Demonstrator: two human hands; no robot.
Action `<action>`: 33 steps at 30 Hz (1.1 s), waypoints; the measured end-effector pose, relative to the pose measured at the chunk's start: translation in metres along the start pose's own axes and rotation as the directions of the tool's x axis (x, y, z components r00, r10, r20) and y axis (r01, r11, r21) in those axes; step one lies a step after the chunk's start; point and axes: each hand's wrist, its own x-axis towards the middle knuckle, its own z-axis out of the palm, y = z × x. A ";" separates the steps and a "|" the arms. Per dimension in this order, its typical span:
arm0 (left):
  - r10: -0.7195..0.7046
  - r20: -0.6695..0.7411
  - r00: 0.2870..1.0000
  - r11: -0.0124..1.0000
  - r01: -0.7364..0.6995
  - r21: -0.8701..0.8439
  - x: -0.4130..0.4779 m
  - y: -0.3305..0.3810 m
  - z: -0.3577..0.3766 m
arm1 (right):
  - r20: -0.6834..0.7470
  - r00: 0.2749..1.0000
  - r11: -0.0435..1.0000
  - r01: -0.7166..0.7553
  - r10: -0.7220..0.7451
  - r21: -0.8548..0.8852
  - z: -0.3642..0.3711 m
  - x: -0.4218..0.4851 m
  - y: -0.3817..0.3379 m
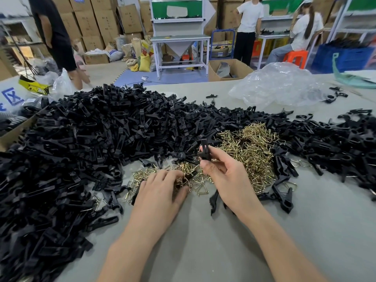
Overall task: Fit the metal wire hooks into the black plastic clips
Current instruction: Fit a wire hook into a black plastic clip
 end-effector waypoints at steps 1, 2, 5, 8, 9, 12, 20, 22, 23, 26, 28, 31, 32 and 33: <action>-0.008 -0.029 1.000 0.999 0.007 -0.033 0.001 0.001 -0.001 | -0.003 1.000 1.000 -0.003 0.003 -0.007 0.000 0.000 0.000; -0.018 -0.054 0.998 0.998 0.014 -0.064 0.002 0.001 -0.001 | -0.004 1.000 1.000 -0.005 0.005 -0.012 -0.001 0.000 0.001; -0.036 -0.092 0.995 0.988 0.022 -0.152 0.001 0.003 -0.001 | -0.009 1.000 1.000 -0.009 0.009 -0.022 -0.001 0.000 0.001; -0.045 -0.134 0.990 0.967 0.010 -0.254 -0.001 0.005 -0.002 | -0.006 1.000 1.000 -0.003 0.003 -0.029 -0.001 0.000 0.002; -0.047 -0.144 0.988 0.962 0.006 -0.273 -0.001 0.006 -0.003 | -0.005 1.000 1.000 -0.002 0.002 -0.029 -0.002 -0.001 0.002; -0.066 -0.196 0.978 0.943 -0.003 -0.332 -0.001 0.006 -0.002 | -0.010 1.000 0.999 -0.005 0.004 -0.045 -0.002 0.000 0.002; -0.245 -0.213 0.946 0.742 0.041 -0.669 0.002 0.015 -0.005 | -0.012 1.000 0.996 0.014 -0.015 -0.086 0.000 0.000 0.003; -0.311 -0.146 0.939 0.592 0.071 -0.803 0.003 0.018 -0.008 | -0.001 0.999 0.991 0.048 -0.049 -0.122 0.002 -0.001 0.002; -0.328 -0.115 0.938 0.538 0.085 -0.839 0.003 0.019 -0.010 | 0.005 0.998 0.987 0.067 -0.067 -0.144 0.002 -0.002 0.002; -0.348 -0.043 0.937 0.446 0.125 -0.886 0.003 0.020 -0.012 | 0.015 0.993 0.969 0.114 -0.113 -0.218 0.004 -0.005 0.001; -0.363 -0.008 0.932 0.409 0.152 -0.900 0.003 0.021 -0.012 | 0.012 0.990 0.957 0.141 -0.143 -0.253 0.005 -0.006 0.000; -0.375 0.004 0.927 0.407 0.169 -0.898 0.003 0.024 -0.012 | -0.010 0.985 0.946 0.165 -0.175 -0.280 0.005 -0.007 -0.001; -0.372 0.005 0.928 0.407 0.168 -0.898 0.003 0.024 -0.011 | -0.013 0.984 0.944 0.164 -0.175 -0.287 0.005 -0.007 -0.002; -0.367 0.006 0.930 0.409 0.167 -0.897 0.003 0.025 -0.011 | -0.009 0.985 0.942 0.162 -0.173 -0.294 0.006 -0.007 -0.002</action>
